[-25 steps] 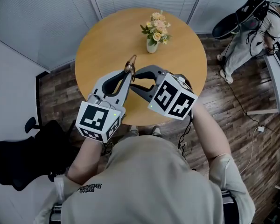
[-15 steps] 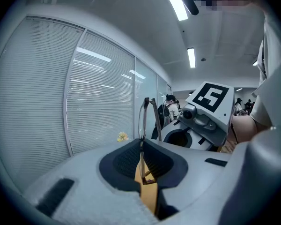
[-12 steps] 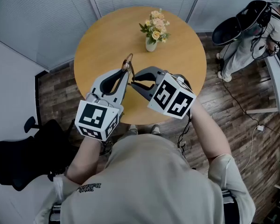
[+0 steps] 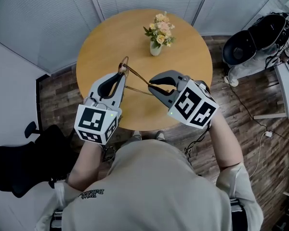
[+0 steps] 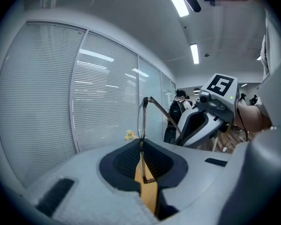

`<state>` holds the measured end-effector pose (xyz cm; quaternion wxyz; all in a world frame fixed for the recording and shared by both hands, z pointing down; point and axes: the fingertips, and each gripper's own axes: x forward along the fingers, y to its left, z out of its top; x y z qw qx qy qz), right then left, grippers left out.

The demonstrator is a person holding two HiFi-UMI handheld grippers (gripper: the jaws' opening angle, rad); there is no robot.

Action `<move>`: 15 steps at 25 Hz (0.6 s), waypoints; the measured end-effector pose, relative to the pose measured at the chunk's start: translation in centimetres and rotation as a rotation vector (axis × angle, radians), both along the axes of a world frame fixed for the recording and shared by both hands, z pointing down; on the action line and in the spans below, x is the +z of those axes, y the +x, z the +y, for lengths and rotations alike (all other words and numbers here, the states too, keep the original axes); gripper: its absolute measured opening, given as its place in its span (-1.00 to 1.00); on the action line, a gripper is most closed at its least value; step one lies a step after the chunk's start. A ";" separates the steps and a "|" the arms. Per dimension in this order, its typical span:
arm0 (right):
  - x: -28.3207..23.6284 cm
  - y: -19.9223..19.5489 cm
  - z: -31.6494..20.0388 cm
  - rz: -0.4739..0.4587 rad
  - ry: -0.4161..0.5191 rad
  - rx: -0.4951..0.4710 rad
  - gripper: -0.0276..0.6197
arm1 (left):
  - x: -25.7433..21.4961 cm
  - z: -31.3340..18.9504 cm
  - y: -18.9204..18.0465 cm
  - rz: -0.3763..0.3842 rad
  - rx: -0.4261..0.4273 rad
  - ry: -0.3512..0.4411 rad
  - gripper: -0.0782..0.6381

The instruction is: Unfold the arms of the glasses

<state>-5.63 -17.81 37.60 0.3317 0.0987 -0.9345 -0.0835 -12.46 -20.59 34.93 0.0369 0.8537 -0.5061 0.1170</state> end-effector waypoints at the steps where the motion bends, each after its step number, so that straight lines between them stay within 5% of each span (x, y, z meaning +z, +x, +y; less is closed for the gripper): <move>1: -0.3 0.3 -0.1 0.000 0.013 0.004 -0.77 | 0.1 0.0 0.0 -0.005 0.000 0.000 -0.67; 15: -5.8 3.7 -1.2 -0.067 0.146 0.083 -0.77 | 0.8 0.0 0.2 -0.064 0.005 -0.004 -0.67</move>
